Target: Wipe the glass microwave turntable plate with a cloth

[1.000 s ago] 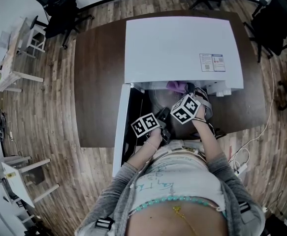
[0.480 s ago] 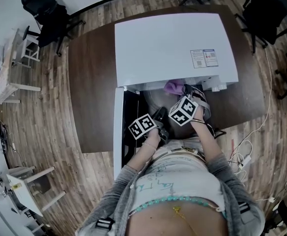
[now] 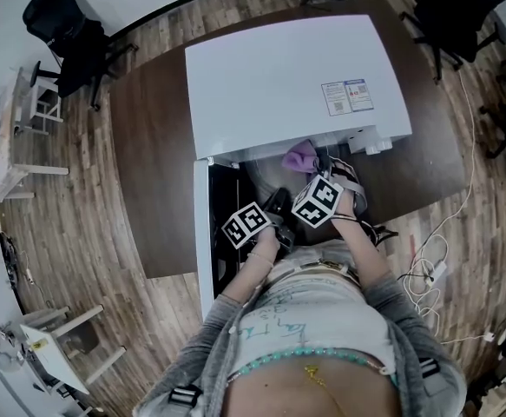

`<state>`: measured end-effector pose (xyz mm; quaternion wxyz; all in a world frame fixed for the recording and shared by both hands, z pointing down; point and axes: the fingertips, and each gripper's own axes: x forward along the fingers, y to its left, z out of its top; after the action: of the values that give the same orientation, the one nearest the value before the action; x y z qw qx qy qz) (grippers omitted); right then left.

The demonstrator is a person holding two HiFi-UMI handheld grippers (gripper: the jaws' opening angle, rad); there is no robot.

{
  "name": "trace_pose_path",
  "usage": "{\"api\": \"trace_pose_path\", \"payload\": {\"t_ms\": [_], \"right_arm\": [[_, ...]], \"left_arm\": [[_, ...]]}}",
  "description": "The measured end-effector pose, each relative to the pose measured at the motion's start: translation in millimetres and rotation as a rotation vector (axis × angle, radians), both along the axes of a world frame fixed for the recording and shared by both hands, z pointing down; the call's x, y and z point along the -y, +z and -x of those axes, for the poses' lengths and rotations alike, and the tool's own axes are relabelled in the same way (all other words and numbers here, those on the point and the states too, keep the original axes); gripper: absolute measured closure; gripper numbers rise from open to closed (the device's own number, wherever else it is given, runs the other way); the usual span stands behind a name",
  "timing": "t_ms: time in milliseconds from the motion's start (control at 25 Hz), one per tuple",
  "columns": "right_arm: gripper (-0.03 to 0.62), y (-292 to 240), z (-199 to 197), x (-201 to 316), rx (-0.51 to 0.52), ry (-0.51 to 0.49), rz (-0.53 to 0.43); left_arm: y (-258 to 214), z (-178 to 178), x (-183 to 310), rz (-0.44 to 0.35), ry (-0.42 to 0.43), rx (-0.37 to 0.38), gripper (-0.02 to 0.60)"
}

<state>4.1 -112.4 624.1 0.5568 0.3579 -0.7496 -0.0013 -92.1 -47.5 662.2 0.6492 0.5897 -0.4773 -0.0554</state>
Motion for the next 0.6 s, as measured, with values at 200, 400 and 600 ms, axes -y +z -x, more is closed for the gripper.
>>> {"api": "trace_pose_path", "payload": {"t_ms": [200, 400, 600], "right_arm": [[0.482, 2.8, 3.7, -8.9, 0.003, -0.013, 0.018], [0.482, 4.4, 7.2, -14.4, -0.001, -0.035, 0.034], [0.482, 6.6, 8.7, -17.6, -0.007, -0.054, 0.052]], "left_arm": [[-0.1, -0.2, -0.3, -0.002, 0.003, 0.003, 0.457], [0.4, -0.5, -0.1, -0.002, 0.002, 0.004, 0.456], [0.7, -0.8, -0.2, -0.004, 0.003, 0.004, 0.457]]}}
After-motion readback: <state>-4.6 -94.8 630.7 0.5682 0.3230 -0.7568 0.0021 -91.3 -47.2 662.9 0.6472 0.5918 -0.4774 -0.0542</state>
